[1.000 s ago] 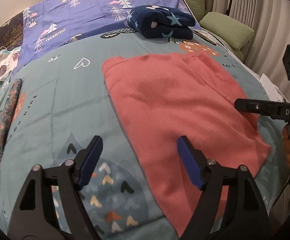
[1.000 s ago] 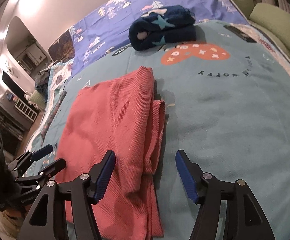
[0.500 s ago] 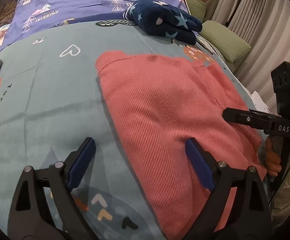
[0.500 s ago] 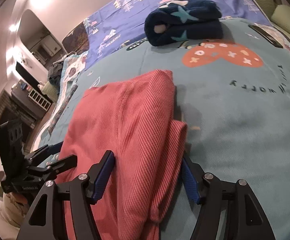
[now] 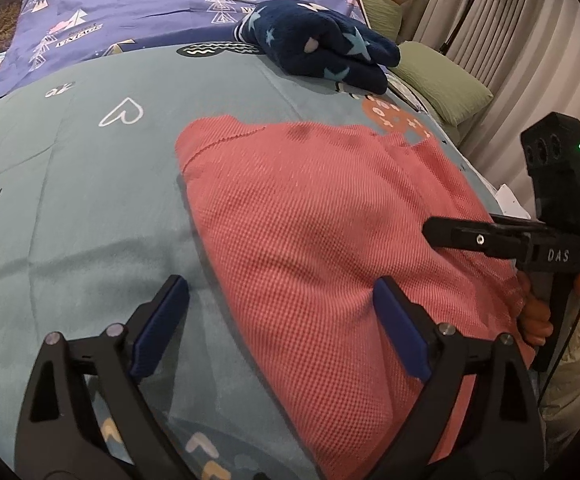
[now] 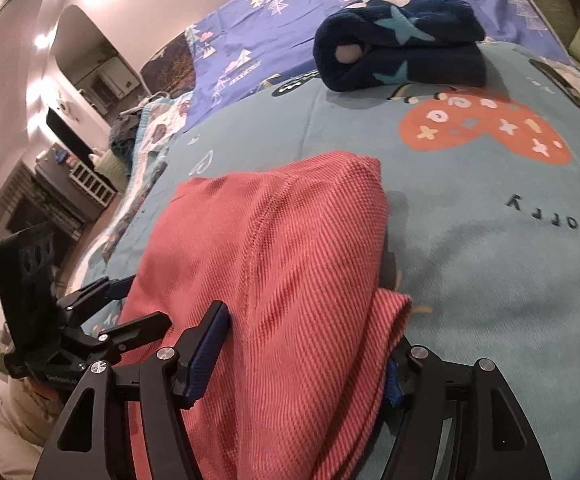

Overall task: Fold small clothes
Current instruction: 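Grasp the folded pink shirt with both tools and lift it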

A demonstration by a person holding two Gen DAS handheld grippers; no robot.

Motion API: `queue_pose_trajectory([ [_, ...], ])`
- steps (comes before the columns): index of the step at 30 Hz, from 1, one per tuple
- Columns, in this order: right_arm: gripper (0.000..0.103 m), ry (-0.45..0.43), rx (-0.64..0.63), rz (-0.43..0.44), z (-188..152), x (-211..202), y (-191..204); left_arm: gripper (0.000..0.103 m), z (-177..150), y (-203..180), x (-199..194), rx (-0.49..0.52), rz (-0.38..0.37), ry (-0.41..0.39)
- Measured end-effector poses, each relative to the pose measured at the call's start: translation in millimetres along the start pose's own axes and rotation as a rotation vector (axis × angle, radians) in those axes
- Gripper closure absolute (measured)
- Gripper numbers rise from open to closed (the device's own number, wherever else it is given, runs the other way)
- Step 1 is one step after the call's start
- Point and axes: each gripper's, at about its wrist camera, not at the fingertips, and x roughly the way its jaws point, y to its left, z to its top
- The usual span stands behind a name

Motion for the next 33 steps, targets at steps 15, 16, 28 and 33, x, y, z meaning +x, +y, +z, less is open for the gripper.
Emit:
queue_pose_trajectory([
  [15, 0.08, -0.023, -0.043, -0.01, 10, 8, 14, 0.064, 15, -13, -4, 0.058, 0.018, -0.054],
  [16, 0.08, -0.033, -0.057, -0.023, 9, 6, 18, 0.066, 16, -16, -7, 0.071, 0.027, -0.062],
  [28, 0.083, -0.284, -0.183, -0.13, -9, -78, 86, 0.07, 20, -58, -87, 0.175, 0.08, -0.25],
  [33, 0.083, -0.414, -0.275, -0.206, -22, -126, 126, 0.07, 24, -83, -131, 0.23, 0.114, -0.356],
])
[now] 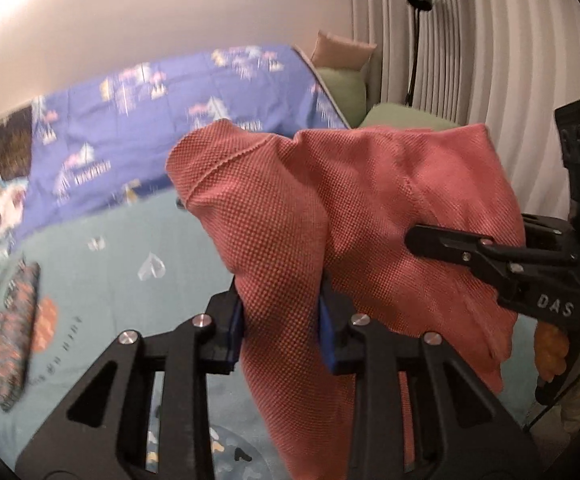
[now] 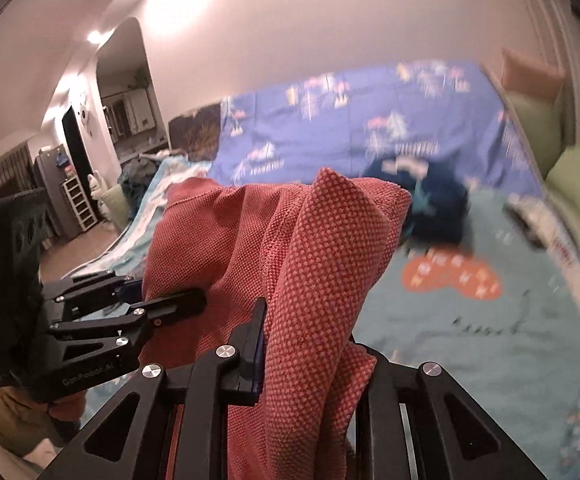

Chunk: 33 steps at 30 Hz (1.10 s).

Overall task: Fold small clothes
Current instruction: 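Grasp the folded pink shirt with both tools and lift it, then carry the folded shirt with both tools onto the navy star-print stack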

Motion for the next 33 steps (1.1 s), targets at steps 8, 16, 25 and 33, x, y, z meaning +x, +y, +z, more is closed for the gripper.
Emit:
queue_pose_trajectory([
  [8, 0.083, -0.169, -0.012, -0.043, 42, -70, 3, 0.07, 63, -31, -45, 0.129, 0.042, -0.154],
  [16, 0.083, -0.294, -0.027, -0.112, 94, -108, -11, 0.07, 127, -54, -57, 0.209, 0.065, -0.244],
  [25, 0.083, -0.355, -0.009, -0.148, 156, -96, -39, 0.07, 190, -61, -28, 0.255, 0.117, -0.304],
  [33, 0.083, -0.385, -0.023, -0.188, 199, -56, -59, 0.07, 224, -57, 16, 0.288, 0.175, -0.327],
])
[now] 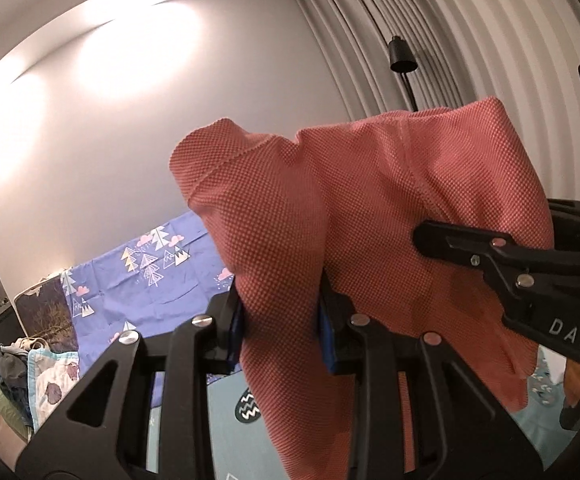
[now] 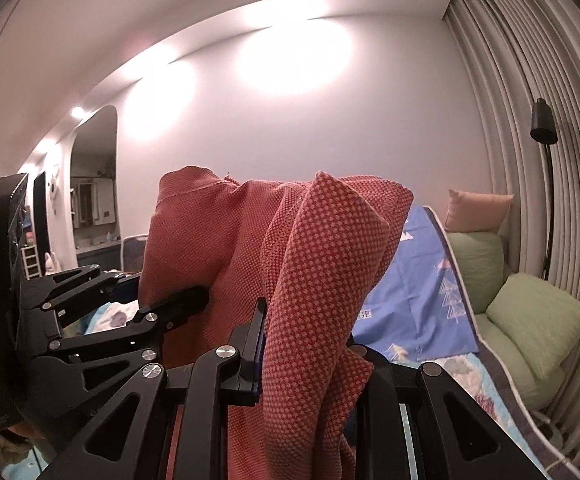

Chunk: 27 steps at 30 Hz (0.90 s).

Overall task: Fold small clothes
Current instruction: 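Carry the folded shirt with both tools onto the navy star-print stack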

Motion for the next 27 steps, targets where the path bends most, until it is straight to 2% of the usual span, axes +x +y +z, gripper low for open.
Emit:
queue_pose_trajectory([
  [8, 0.083, 0.048, 0.054, -0.015, -10, 72, -34, 0.07, -13, 2, 72, -0.008, -0.003, 0.033],
  [16, 0.083, 0.149, 0.105, -0.039, -45, 162, -70, 0.07, -43, -2, 158, -0.01, -0.004, 0.123],
  [20, 0.083, 0.199, 0.164, -0.02, -68, 212, -92, 0.07, -64, -3, 205, 0.001, 0.028, 0.158],
  [22, 0.083, 0.222, 0.186, -0.007, -82, 243, -99, 0.067, -77, -2, 235, 0.004, 0.061, 0.197],
  [24, 0.08, 0.281, 0.201, 0.003, -99, 278, -108, 0.052, -102, 0, 274, 0.011, 0.13, 0.281],
  [26, 0.072, 0.382, 0.21, -0.076, -128, 314, -119, 0.051, -138, 0, 313, 0.033, 0.204, 0.401],
  [27, 0.071, 0.443, 0.209, -0.144, -148, 333, -126, 0.053, -153, 1, 326, 0.051, 0.245, 0.446],
])
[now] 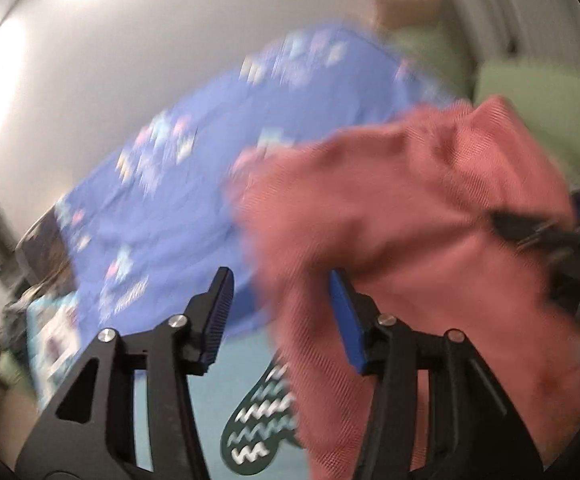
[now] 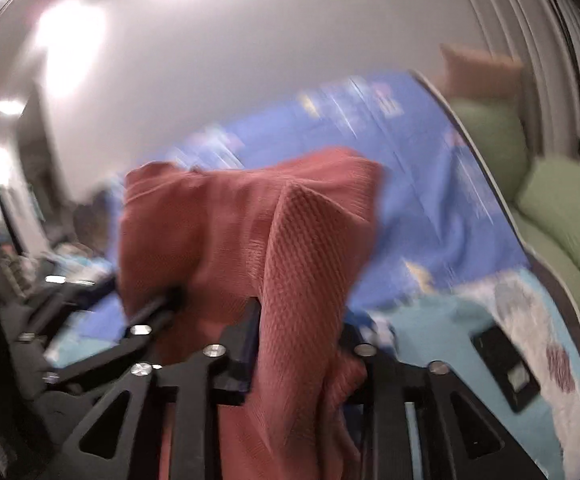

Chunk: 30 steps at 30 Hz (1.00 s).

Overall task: Fold small clothes
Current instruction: 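Carry the folded shirt with both tools onto the navy star-print stack, then open both tools and withdraw from the stack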

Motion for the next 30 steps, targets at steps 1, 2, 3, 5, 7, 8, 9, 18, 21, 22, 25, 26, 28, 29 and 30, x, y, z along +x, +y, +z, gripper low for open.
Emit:
queue_pose_trajectory([
  [1, 0.071, 0.049, -0.007, -0.065, -11, 23, -6, 0.052, -12, -4, 20, 0.011, 0.025, 0.037],
  [2, 0.07, 0.072, -0.015, -0.09, -19, 37, -12, 0.052, -25, 1, 28, -0.041, -0.024, -0.004],
  [3, 0.067, 0.065, -0.002, -0.072, -30, 47, -21, 0.052, -31, 4, 30, -0.088, -0.046, -0.021],
  [5, 0.059, 0.011, 0.068, -0.028, -38, 46, -36, 0.053, -35, 9, 32, -0.13, -0.071, -0.044],
  [7, 0.056, 0.003, 0.095, -0.001, -41, 48, -45, 0.055, -36, 11, 31, -0.141, -0.085, -0.054],
  [8, 0.055, -0.003, 0.089, -0.006, -43, 50, -44, 0.056, -37, 12, 32, -0.149, -0.088, -0.059],
  [9, 0.055, -0.013, 0.078, -0.02, -44, 49, -43, 0.056, -37, 14, 34, -0.152, -0.091, -0.062],
  [18, 0.055, -0.055, -0.061, -0.185, -35, 22, -10, 0.026, -39, 20, 11, -0.159, -0.055, -0.108],
  [21, 0.055, -0.078, -0.095, -0.174, -40, -10, -1, 0.026, -45, 27, -12, -0.16, -0.091, -0.112],
  [22, 0.055, -0.089, -0.102, -0.167, -43, -22, 2, 0.026, -47, 28, -17, -0.164, -0.101, -0.107],
  [25, 0.055, -0.092, -0.11, -0.15, -51, -54, 11, 0.026, -55, 35, -42, -0.191, -0.158, -0.092],
  [26, 0.054, -0.089, -0.113, -0.144, -54, -64, 14, 0.026, -58, 38, -55, -0.199, -0.173, -0.088],
  [28, 0.054, -0.089, -0.116, -0.13, -61, -87, 21, 0.026, -64, 44, -79, -0.222, -0.206, -0.085],
  [29, 0.053, -0.094, -0.11, -0.126, -65, -99, 24, 0.025, -68, 46, -92, -0.232, -0.224, -0.087],
  [30, 0.053, -0.097, -0.097, -0.119, -70, -113, 25, 0.025, -71, 48, -105, -0.237, -0.239, -0.089],
])
